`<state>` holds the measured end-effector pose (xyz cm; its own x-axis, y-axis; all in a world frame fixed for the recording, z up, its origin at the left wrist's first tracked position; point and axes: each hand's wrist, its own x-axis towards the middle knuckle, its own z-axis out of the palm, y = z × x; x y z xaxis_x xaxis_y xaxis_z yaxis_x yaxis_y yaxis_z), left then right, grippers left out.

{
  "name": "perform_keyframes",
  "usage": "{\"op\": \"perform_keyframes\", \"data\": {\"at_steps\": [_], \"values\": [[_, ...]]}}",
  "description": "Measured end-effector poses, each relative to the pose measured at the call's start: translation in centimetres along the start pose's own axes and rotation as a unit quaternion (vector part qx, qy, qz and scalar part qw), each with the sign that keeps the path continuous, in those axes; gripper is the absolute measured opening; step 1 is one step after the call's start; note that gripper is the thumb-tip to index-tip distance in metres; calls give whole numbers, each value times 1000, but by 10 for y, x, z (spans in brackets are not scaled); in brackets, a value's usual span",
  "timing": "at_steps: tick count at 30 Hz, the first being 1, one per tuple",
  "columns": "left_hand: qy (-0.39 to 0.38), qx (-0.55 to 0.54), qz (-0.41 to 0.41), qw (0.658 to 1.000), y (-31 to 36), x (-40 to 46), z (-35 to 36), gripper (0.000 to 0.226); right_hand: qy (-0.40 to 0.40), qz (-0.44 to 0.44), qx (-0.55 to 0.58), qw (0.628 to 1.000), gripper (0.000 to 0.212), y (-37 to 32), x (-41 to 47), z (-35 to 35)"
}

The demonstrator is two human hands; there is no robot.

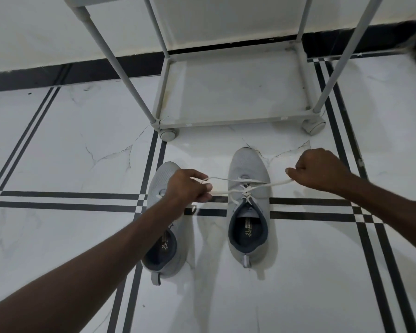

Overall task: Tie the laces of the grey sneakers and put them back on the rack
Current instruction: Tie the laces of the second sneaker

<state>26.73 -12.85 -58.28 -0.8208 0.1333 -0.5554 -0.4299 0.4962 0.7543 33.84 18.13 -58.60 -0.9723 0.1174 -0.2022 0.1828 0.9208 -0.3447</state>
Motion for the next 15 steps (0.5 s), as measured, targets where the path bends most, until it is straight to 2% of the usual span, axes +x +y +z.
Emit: {"op": "perform_keyframes", "data": {"at_steps": [2,4,5,6,8,11,13,15], "values": [[-5,135,37,990,-5,6,-4,44,-36,-14,-53,998,51,-2,-5,10],[-15,279,140,950,2,2,2,60,-55,-47,-63,995,30,-13,-12,19],[-35,309,184,933,6,-1,8,64,-55,-69,-45,995,22,-20,-15,24],[-66,321,207,922,10,-6,17,65,-51,-94,-19,994,24,-26,-19,31],[-115,358,217,901,12,-14,36,59,-37,-139,28,989,27,-40,-24,43],[-102,415,237,872,8,-14,52,33,-10,-172,46,984,20,-56,-27,57],[-83,404,232,881,9,-11,52,19,10,-159,63,985,18,-57,-24,59],[-86,366,228,898,14,-8,48,14,3,-100,145,984,14,-56,-23,54]]}}
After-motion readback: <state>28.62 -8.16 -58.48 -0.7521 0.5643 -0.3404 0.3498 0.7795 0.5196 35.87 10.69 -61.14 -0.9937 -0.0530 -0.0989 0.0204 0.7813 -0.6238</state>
